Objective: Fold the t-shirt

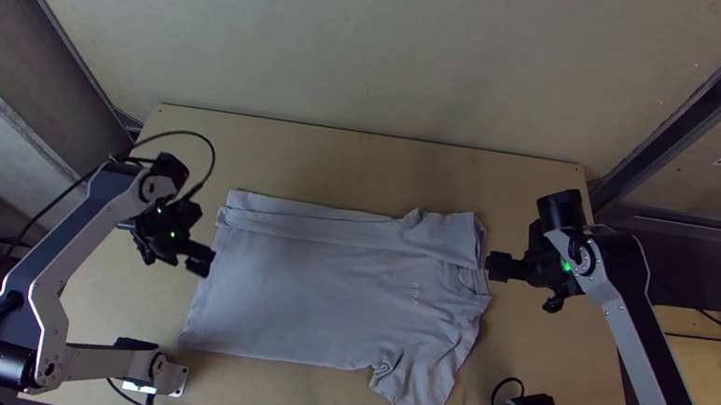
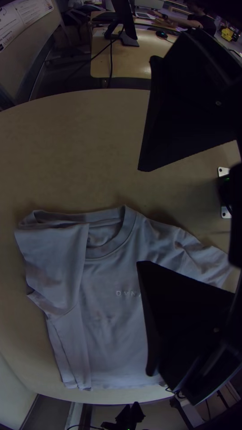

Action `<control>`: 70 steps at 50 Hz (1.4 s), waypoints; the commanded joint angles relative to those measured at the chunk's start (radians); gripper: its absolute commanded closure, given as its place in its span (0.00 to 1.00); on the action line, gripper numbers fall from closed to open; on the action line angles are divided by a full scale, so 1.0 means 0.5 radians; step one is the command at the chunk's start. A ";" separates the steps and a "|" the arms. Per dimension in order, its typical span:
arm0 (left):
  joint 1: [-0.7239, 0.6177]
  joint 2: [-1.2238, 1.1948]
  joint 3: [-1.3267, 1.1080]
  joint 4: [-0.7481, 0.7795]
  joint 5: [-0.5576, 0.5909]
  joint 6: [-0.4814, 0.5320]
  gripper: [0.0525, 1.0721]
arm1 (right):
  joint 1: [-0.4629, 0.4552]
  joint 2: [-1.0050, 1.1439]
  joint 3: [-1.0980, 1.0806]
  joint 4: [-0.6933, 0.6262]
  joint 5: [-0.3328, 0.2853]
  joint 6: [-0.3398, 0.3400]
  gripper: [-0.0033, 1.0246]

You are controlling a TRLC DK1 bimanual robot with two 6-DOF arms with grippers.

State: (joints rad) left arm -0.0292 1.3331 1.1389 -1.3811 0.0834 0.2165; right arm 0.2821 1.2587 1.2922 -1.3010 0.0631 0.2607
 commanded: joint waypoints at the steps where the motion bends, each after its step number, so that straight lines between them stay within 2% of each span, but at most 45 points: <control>1: -0.104 -0.095 -0.118 -0.143 -0.047 0.076 0.05 | 0.034 -0.014 -0.007 -0.052 0.000 0.065 0.11; 6: -0.178 -0.111 -0.219 -0.171 -0.096 0.076 0.05 | 0.059 -0.005 -0.004 -0.107 -0.016 0.065 0.11; 9: -0.227 -0.104 -0.281 -0.204 -0.096 0.070 0.05 | 0.068 0.014 0.026 -0.190 -0.068 0.083 0.10; 11: -0.267 -0.104 -0.317 -0.223 -0.099 0.061 0.05 | 0.068 0.026 0.045 -0.266 -0.111 0.135 0.05; 14: -0.344 -0.089 -0.366 -0.223 -0.154 0.000 0.05 | 0.068 0.026 0.045 -0.322 -0.145 0.196 0.04; 31: -0.638 0.049 -0.597 -0.149 -0.253 -0.304 0.05 | 0.141 -0.054 -0.063 -0.371 -0.188 0.206 0.04; 53: -0.647 0.276 -0.725 0.038 -0.308 -0.344 0.06 | 0.212 -0.094 -0.330 -0.371 -0.206 0.196 0.04; 61: -0.687 0.331 -0.759 0.087 -0.305 -0.353 0.28 | 0.233 -0.091 -0.440 -0.371 -0.228 0.196 0.06; 66: -0.699 0.405 -0.784 0.133 -0.305 -0.353 0.41 | 0.246 -0.100 -0.554 -0.368 -0.289 0.172 0.06; 70: -0.706 0.436 -0.778 0.139 -0.302 -0.393 0.42 | 0.261 -0.109 -0.636 -0.365 -0.353 0.163 0.06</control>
State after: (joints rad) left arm -0.3752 1.5211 0.7738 -1.3075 -0.0650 0.0509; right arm 0.3996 1.2243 1.0286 -1.4685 -0.0860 0.3405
